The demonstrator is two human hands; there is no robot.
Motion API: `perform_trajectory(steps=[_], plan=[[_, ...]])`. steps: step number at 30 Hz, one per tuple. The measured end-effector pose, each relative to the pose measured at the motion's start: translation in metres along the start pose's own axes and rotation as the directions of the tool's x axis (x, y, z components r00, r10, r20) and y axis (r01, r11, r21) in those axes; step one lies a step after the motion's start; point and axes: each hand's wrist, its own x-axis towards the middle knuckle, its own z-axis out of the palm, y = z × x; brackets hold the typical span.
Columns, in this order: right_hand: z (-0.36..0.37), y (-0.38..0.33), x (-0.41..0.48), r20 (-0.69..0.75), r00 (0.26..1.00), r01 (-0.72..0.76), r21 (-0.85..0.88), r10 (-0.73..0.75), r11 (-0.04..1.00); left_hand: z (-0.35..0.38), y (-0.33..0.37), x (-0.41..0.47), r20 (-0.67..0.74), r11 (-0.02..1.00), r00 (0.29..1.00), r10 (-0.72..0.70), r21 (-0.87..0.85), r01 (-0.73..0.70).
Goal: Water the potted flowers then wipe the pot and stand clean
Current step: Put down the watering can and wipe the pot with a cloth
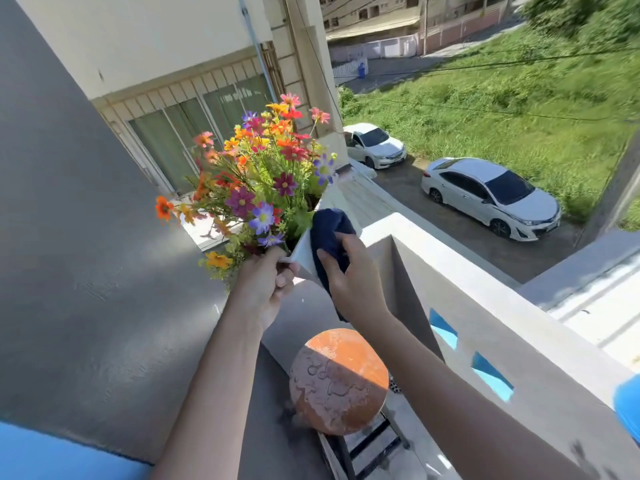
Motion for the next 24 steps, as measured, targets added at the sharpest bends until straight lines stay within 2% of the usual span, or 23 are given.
perform_trajectory(steps=[6, 15, 19, 22, 24], plan=[[-0.003, 0.035, -0.040, 0.071, 0.997, -0.023, -0.095, 0.030, 0.995, 0.001, -0.005, -0.002, -0.018, 1.000, 1.000, 0.015, 0.005, -0.015], [-0.004, -0.001, -0.022, -0.081, 0.997, -0.012, 0.004, 0.012, 1.000, 0.012, -0.013, -0.008, 0.000, 0.999, 1.000, 0.004, 0.054, -0.003], [-0.009, -0.005, -0.022, -0.084, 0.994, 0.071, -0.032, -0.073, 0.997, 0.012, -0.007, -0.011, 0.012, 1.000, 1.000, 0.010, 0.023, -0.010], [-0.012, 0.000, -0.027, 0.008, 0.983, 0.186, -0.093, -0.186, 0.978, 0.008, 0.001, -0.009, 0.039, 0.998, 0.999, -0.004, -0.061, 0.007], [-0.012, 0.008, -0.034, 0.046, 0.981, 0.193, -0.125, -0.188, 0.973, 0.005, 0.004, -0.006, 0.048, 0.992, 0.998, -0.037, -0.120, 0.043]])
